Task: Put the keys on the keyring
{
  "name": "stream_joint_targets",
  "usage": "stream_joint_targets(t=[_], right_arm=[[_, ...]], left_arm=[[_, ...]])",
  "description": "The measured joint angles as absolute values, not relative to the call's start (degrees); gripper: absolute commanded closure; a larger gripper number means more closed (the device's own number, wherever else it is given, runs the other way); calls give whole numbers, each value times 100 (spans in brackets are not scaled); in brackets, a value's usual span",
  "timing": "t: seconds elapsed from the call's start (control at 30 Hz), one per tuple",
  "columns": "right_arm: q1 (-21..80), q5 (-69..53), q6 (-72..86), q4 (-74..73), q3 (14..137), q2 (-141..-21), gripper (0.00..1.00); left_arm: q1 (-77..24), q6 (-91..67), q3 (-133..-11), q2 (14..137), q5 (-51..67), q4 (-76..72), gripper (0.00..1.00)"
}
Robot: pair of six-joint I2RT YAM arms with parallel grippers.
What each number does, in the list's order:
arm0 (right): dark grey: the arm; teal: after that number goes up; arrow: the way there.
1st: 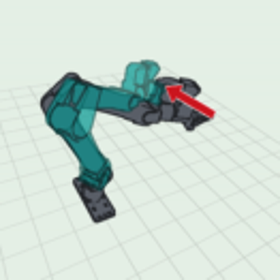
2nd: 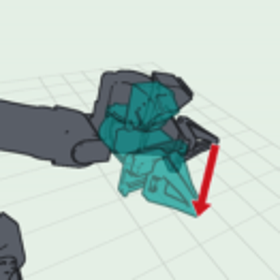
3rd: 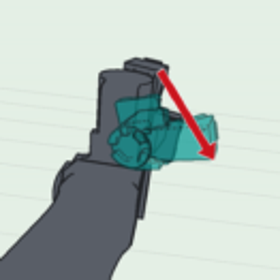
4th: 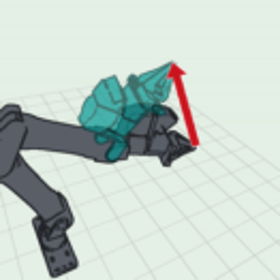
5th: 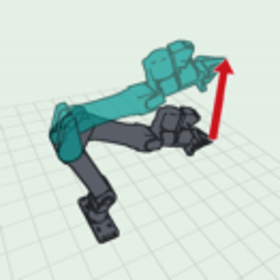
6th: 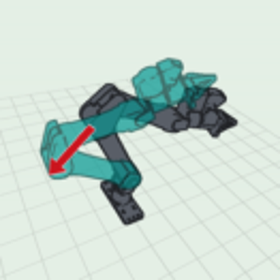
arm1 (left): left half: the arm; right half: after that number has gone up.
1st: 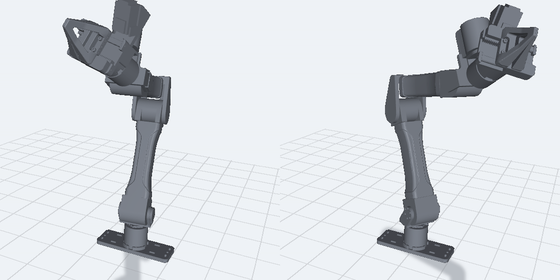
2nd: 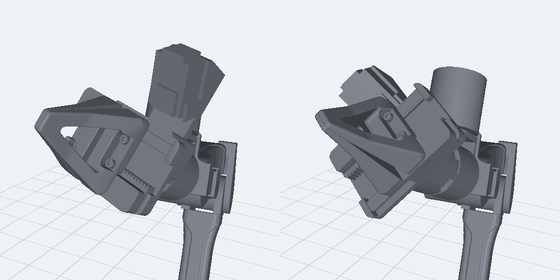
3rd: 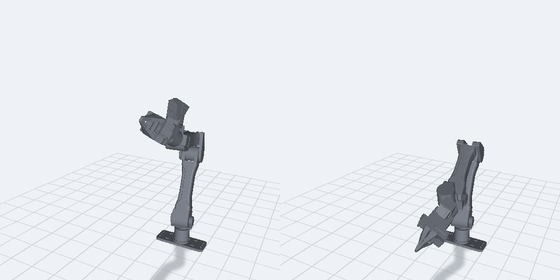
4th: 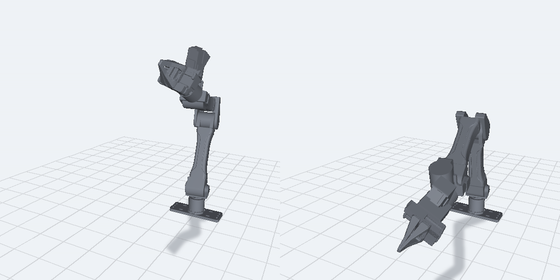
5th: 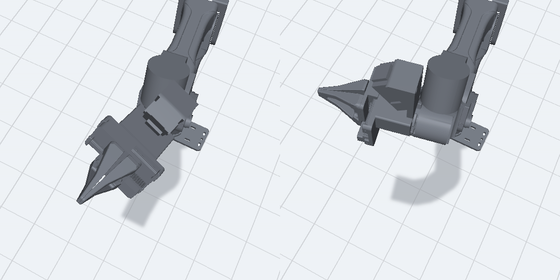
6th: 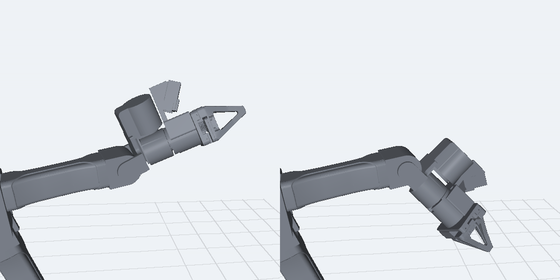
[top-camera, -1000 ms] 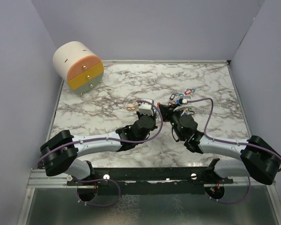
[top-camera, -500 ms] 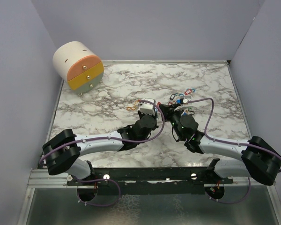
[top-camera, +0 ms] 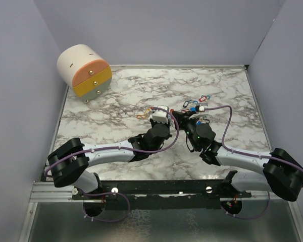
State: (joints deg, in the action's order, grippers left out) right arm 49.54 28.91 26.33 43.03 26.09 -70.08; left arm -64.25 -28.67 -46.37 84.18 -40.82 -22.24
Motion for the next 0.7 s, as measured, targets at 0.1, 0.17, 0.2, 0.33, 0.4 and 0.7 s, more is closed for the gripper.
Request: stream_joint_targets(t=[0.1, 0.17, 0.2, 0.33, 0.4, 0.7], right_arm=[[4954, 2891, 2633, 4303, 2609, -6967, 99], [4954, 2891, 2633, 4303, 2609, -6954, 99], [4954, 2891, 2633, 4303, 2609, -6952, 99], [4954, 2891, 2633, 4298, 2609, -6932, 99], [4954, 2891, 2633, 4298, 2609, -6930, 99], [4954, 2891, 2635, 4287, 2609, -6930, 99]], left_arm=[[-6425, -2851, -4639, 8425, -4110, -2228, 100], [-6425, -2838, -4639, 8425, -4141, -2233, 100], [-6425, -2832, -4639, 8425, -4150, -2235, 100], [-6425, -2805, -4639, 8425, -4169, -2252, 100], [-6425, -2788, -4639, 8425, -4169, -2263, 100], [-6425, -2766, -4639, 8442, -4171, -2274, 100]])
